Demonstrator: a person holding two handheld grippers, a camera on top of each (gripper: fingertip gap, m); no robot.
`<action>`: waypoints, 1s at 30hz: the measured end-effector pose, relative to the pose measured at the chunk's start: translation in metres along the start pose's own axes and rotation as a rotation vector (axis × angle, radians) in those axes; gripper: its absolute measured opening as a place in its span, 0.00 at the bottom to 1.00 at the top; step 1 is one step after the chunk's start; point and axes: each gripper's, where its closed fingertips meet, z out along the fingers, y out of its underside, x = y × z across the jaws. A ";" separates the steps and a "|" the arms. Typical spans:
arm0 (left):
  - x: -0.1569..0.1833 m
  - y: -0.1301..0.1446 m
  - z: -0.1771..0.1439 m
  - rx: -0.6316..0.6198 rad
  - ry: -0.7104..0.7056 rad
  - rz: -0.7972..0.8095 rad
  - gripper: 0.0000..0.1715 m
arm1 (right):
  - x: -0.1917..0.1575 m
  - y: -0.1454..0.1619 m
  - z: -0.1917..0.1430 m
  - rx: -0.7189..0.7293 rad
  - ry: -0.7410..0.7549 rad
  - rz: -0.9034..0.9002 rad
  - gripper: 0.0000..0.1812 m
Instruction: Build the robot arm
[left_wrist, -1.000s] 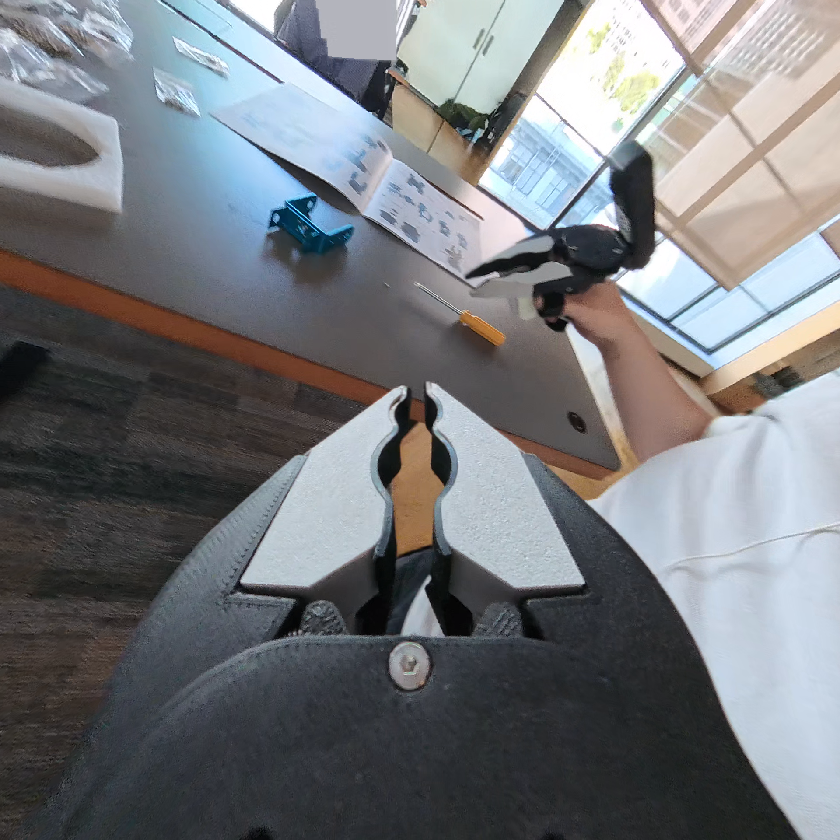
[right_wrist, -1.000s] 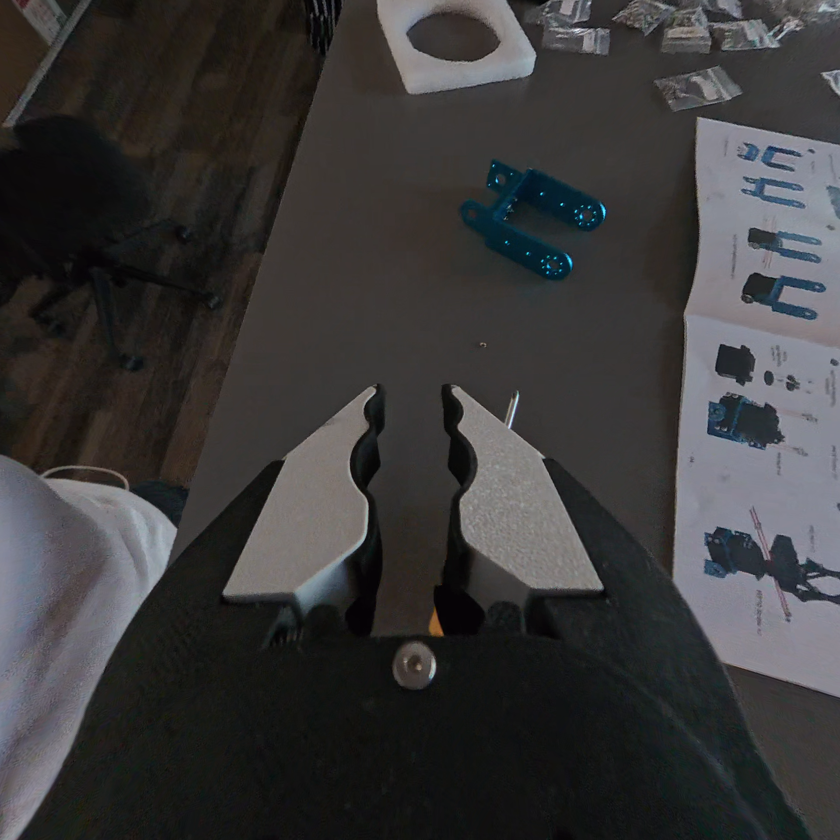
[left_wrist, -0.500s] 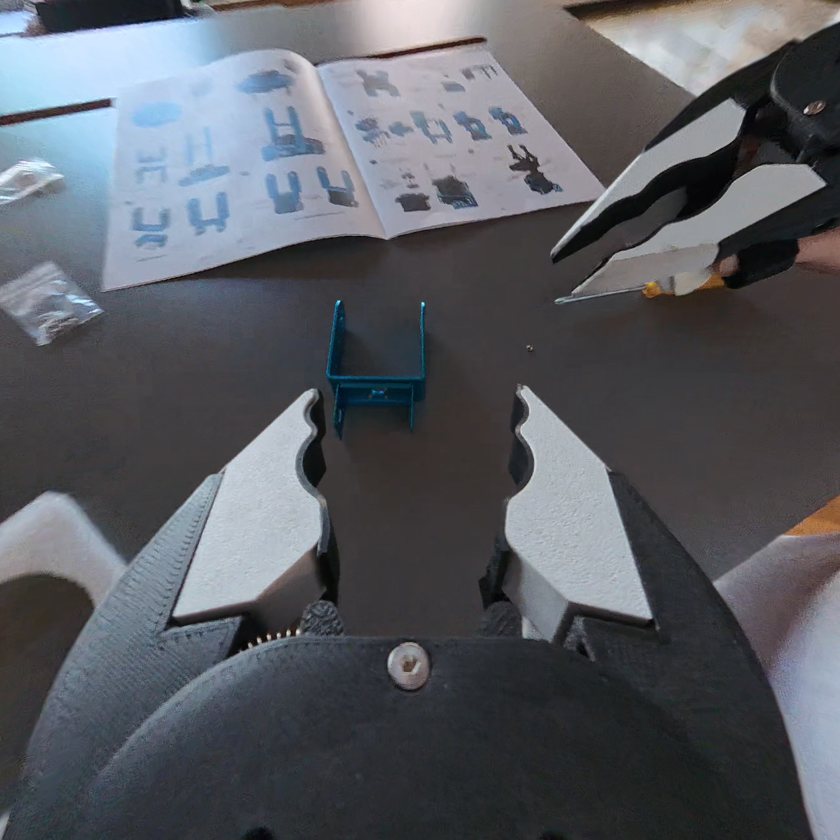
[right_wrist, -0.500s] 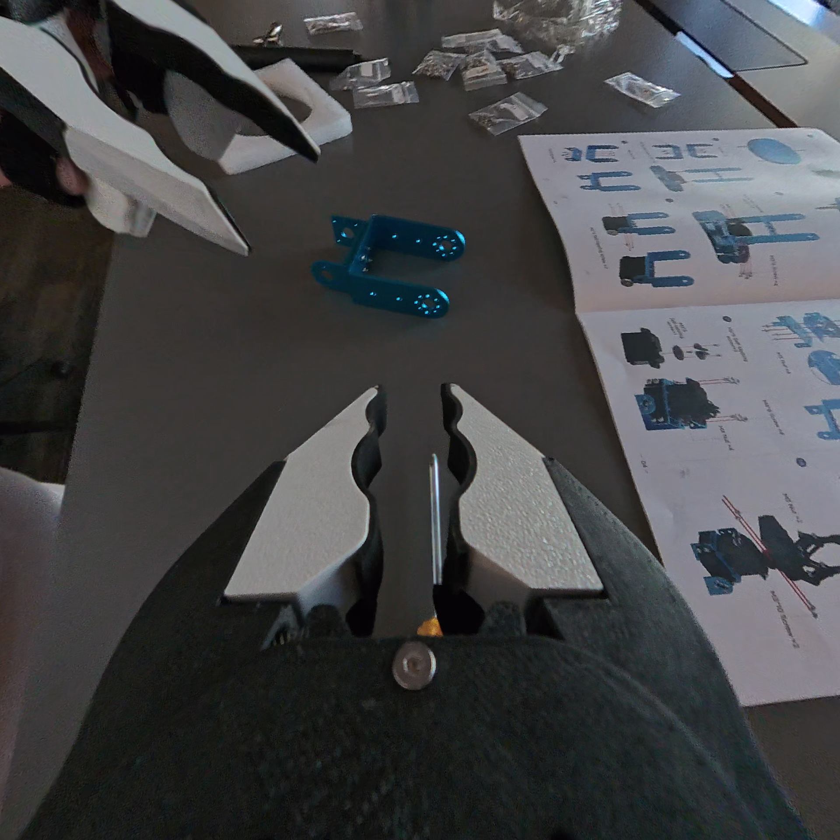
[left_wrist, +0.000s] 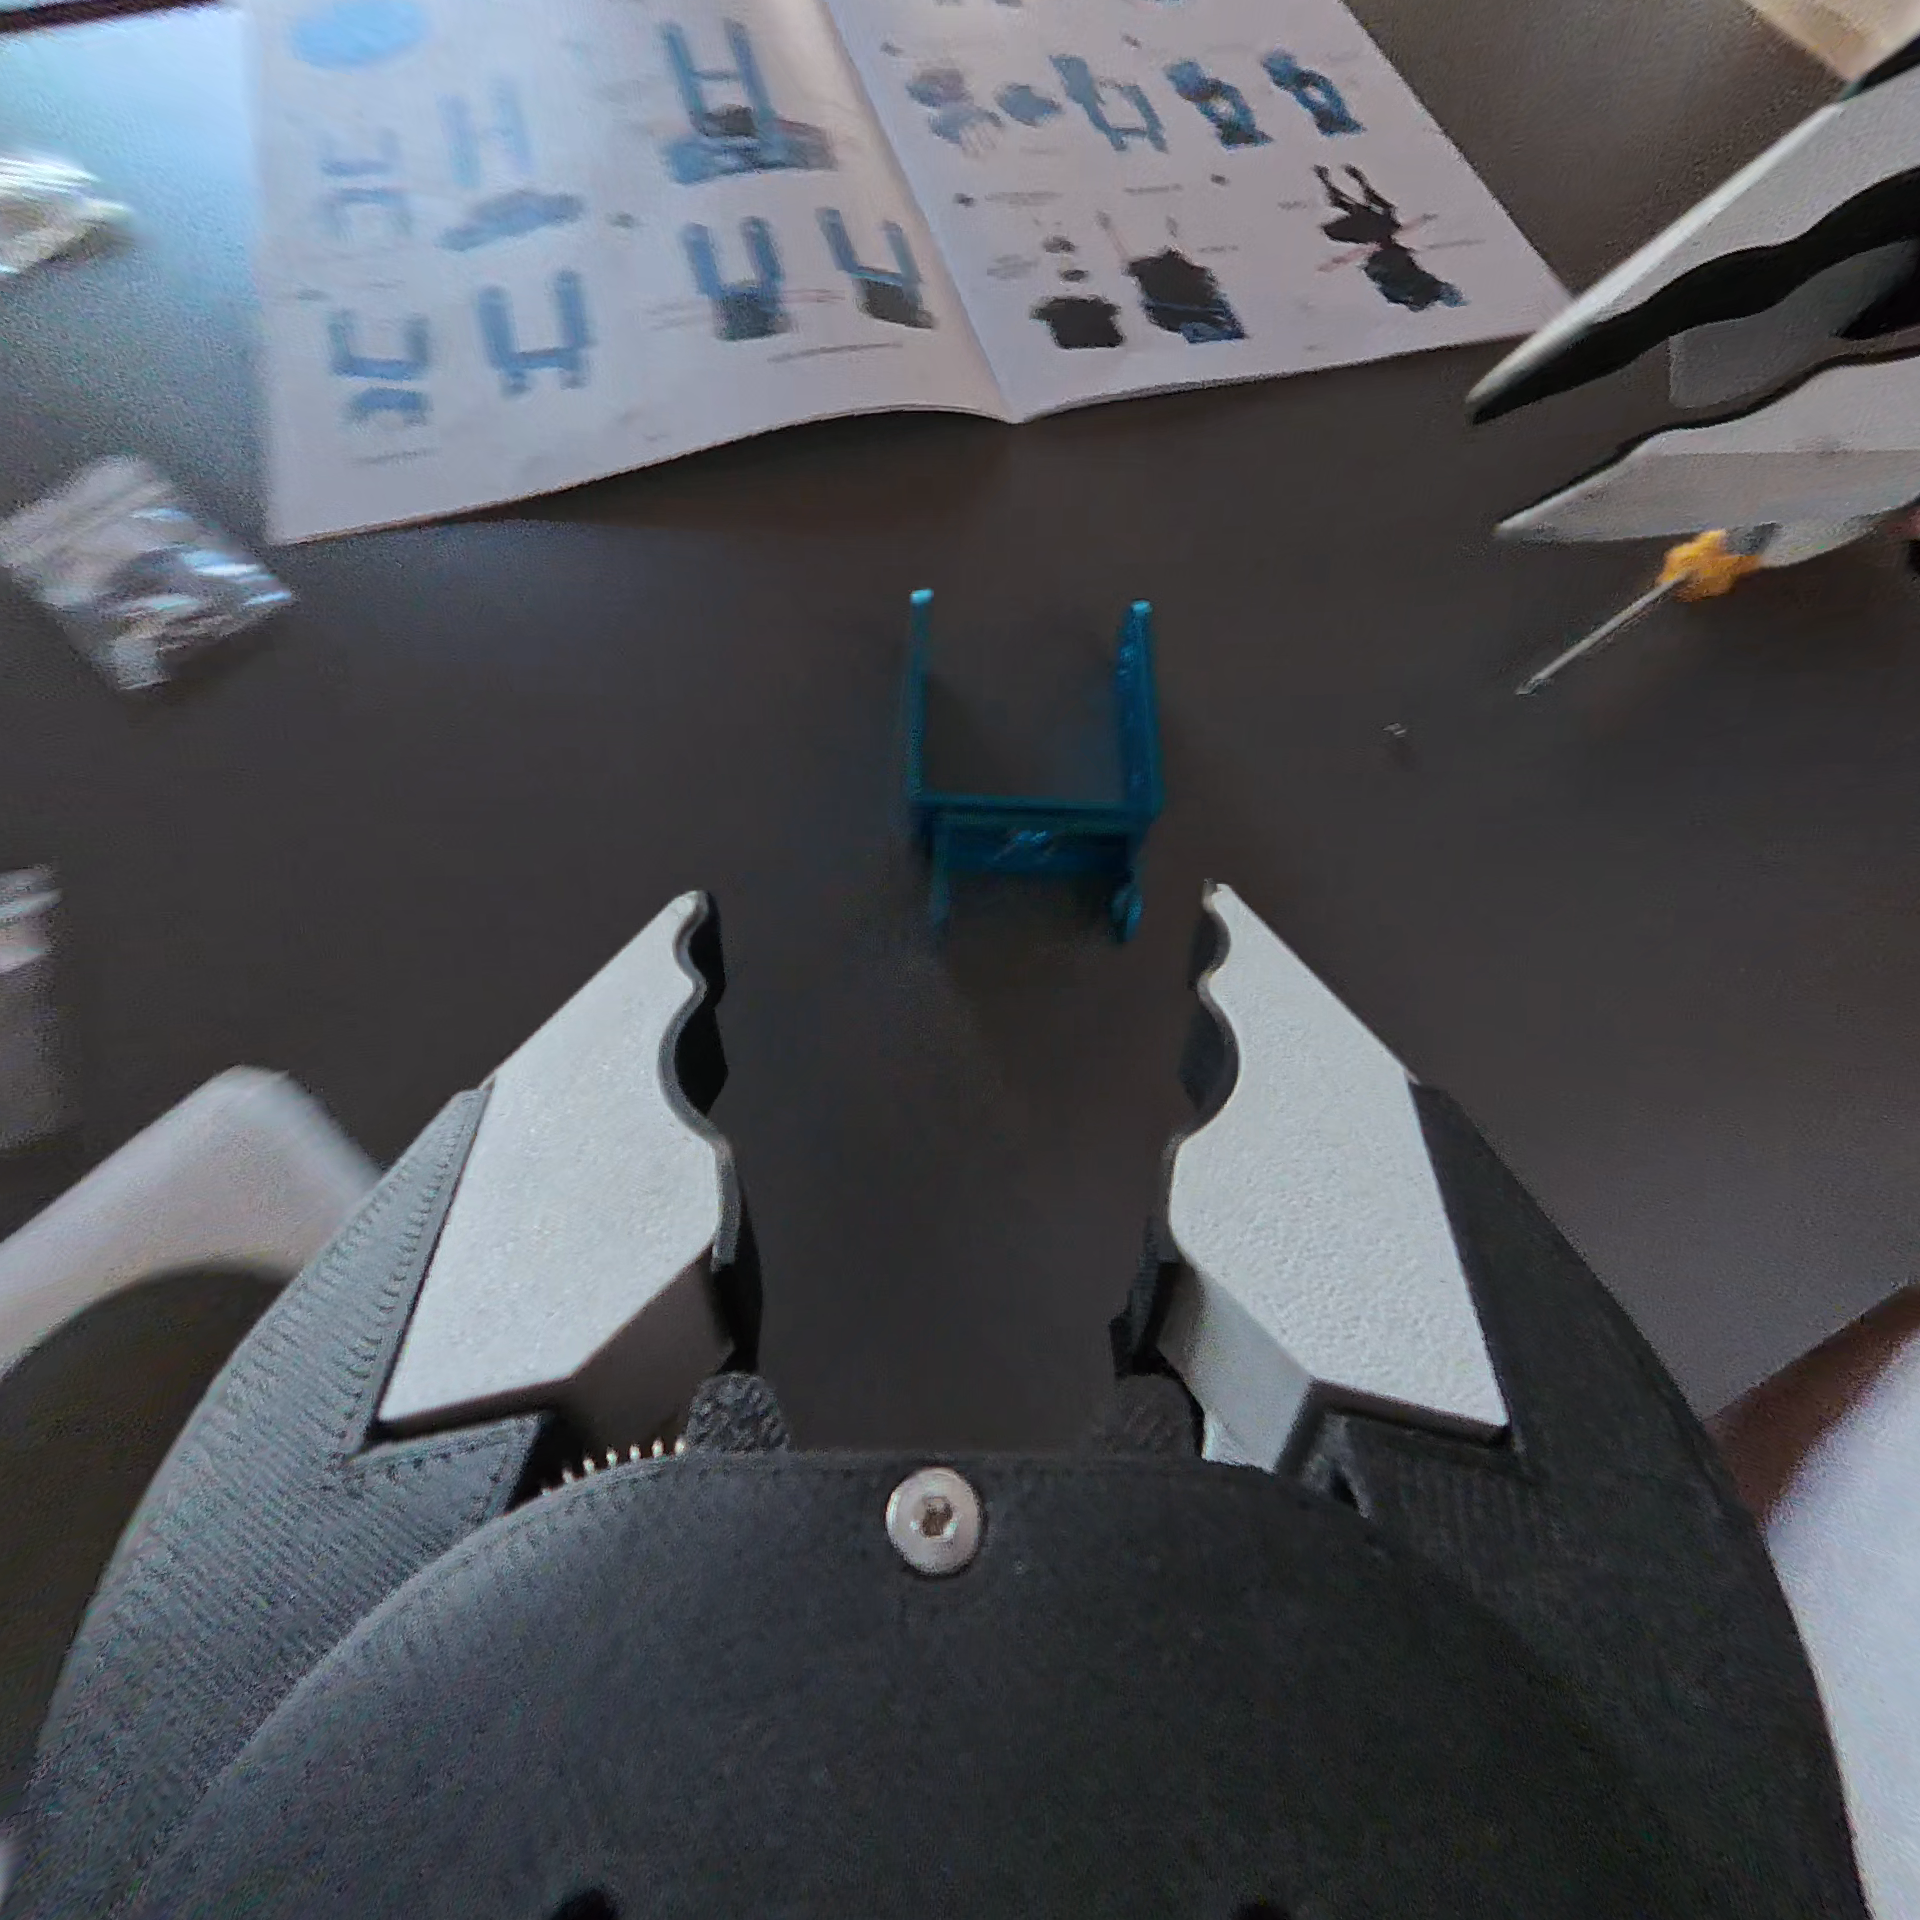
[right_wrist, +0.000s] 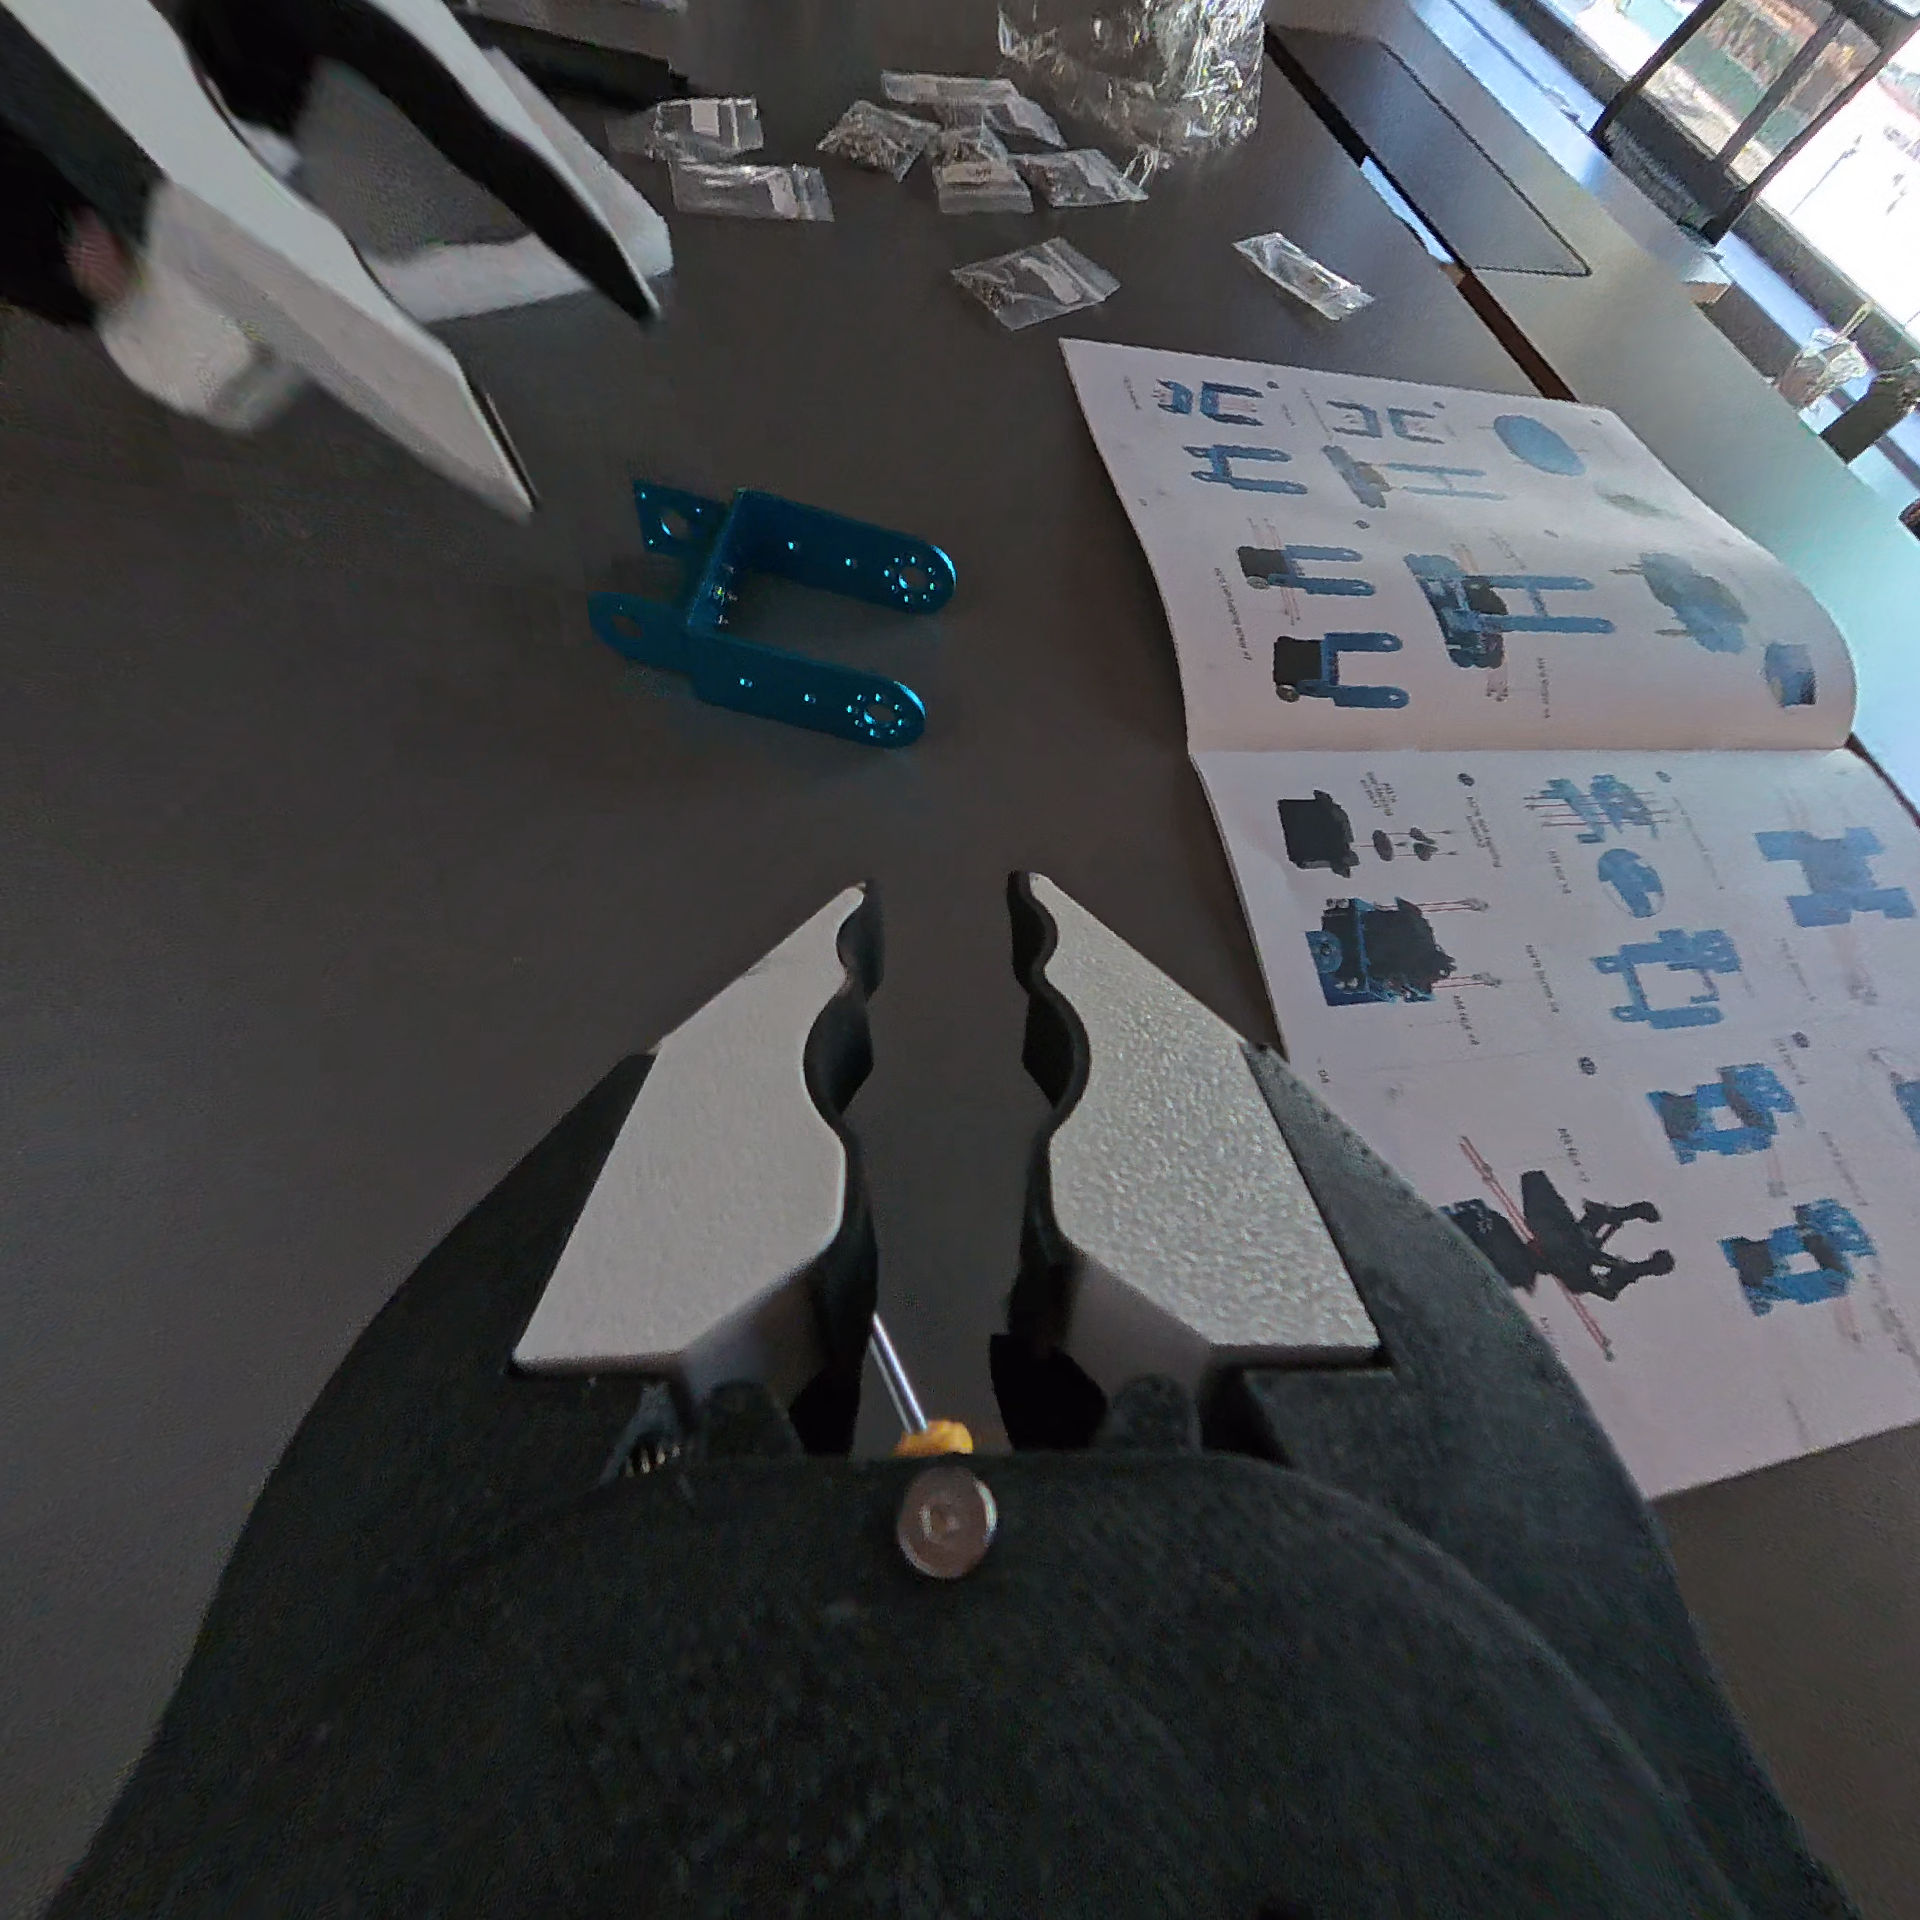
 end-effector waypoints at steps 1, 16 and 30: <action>-0.023 0.005 -0.024 0.016 -0.093 -0.010 0.50 | 0.000 -0.003 -0.002 -0.011 0.003 -0.020 0.13; -0.170 0.107 -0.090 -0.273 -0.365 -0.239 0.13 | -0.012 -0.037 0.018 -0.081 0.028 -0.050 0.14; -0.129 0.029 0.017 -0.374 -0.131 0.089 0.07 | -0.065 -0.037 0.044 -0.068 -0.292 -0.493 0.16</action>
